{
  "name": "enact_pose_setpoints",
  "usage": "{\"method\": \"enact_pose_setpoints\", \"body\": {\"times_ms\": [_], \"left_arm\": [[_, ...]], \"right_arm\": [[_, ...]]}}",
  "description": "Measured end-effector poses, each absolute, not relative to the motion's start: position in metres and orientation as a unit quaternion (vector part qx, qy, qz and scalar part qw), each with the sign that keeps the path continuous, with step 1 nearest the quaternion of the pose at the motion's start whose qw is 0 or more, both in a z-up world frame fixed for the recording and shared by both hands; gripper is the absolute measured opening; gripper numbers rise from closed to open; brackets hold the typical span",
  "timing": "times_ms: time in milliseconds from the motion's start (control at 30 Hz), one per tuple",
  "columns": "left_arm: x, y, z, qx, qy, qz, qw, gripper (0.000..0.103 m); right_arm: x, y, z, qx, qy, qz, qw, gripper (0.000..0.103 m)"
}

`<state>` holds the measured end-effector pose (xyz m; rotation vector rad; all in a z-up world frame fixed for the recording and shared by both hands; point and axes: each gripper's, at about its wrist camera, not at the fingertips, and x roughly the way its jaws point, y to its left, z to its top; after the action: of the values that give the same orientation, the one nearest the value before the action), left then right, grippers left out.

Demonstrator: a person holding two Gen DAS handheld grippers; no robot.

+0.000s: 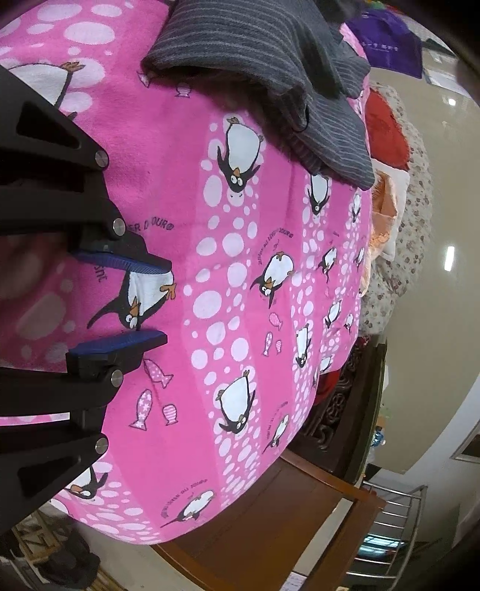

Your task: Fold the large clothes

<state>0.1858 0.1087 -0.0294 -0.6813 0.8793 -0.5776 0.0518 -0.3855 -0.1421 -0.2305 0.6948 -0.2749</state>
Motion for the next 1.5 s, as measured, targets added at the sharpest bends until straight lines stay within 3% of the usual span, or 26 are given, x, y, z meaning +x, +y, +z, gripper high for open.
{"method": "enact_pose_setpoints", "body": {"times_ms": [200, 400, 533, 567, 667, 733, 867, 1033, 1100, 1133, 1167, 1200, 1300, 1500], "left_arm": [[0.195, 0.000, -0.004, -0.298, 0.427, -0.250, 0.816, 0.016], [0.198, -0.102, -0.062, -0.246, 0.495, -0.191, 0.811, 0.016], [0.200, -0.126, -0.091, -0.238, 0.499, -0.157, 0.818, 0.018], [0.199, -0.125, -0.093, -0.240, 0.495, -0.157, 0.820, 0.026], [0.200, -0.129, -0.092, -0.280, 0.478, -0.194, 0.810, 0.067], [0.197, -0.134, -0.087, -0.286, 0.472, -0.211, 0.807, 0.077], [0.191, -0.117, -0.062, -0.341, 0.457, -0.236, 0.787, 0.078], [0.177, -0.079, -0.011, -0.388, 0.403, -0.292, 0.775, 0.077], [0.167, -0.052, 0.005, -0.375, 0.382, -0.300, 0.790, 0.078], [0.162, -0.038, 0.008, -0.355, 0.375, -0.290, 0.806, 0.078], [0.155, -0.021, 0.007, -0.322, 0.371, -0.264, 0.830, 0.078], [0.150, -0.011, 0.004, -0.301, 0.371, -0.244, 0.844, 0.078], [0.133, 0.018, -0.030, -0.224, 0.410, -0.172, 0.867, 0.078], [0.099, 0.015, -0.078, -0.192, 0.441, -0.164, 0.861, 0.078]], "right_arm": [[0.047, -0.395, -0.141, -0.076, 0.330, -0.119, 0.933, 0.030], [0.046, -0.401, -0.141, -0.054, 0.326, -0.100, 0.938, 0.030], [0.044, -0.403, -0.139, -0.048, 0.329, -0.090, 0.939, 0.030], [0.044, -0.403, -0.139, -0.048, 0.332, -0.088, 0.938, 0.030], [0.042, -0.405, -0.135, -0.042, 0.345, -0.079, 0.934, 0.031], [0.041, -0.406, -0.130, -0.037, 0.366, -0.071, 0.927, 0.031], [0.034, -0.406, -0.116, -0.020, 0.399, -0.058, 0.915, 0.031], [0.009, -0.389, -0.063, -0.003, 0.343, -0.047, 0.938, 0.031], [0.008, -0.375, -0.045, 0.012, 0.327, -0.013, 0.945, 0.038], [0.010, -0.363, -0.035, 0.027, 0.320, 0.019, 0.947, 0.055], [0.014, -0.353, -0.029, 0.041, 0.317, 0.047, 0.947, 0.082], [0.019, -0.342, -0.024, 0.061, 0.312, 0.082, 0.945, 0.090], [0.039, -0.313, -0.020, 0.125, 0.301, 0.166, 0.931, 0.091], [0.093, -0.278, -0.055, 0.262, 0.357, 0.264, 0.857, 0.091]]}}
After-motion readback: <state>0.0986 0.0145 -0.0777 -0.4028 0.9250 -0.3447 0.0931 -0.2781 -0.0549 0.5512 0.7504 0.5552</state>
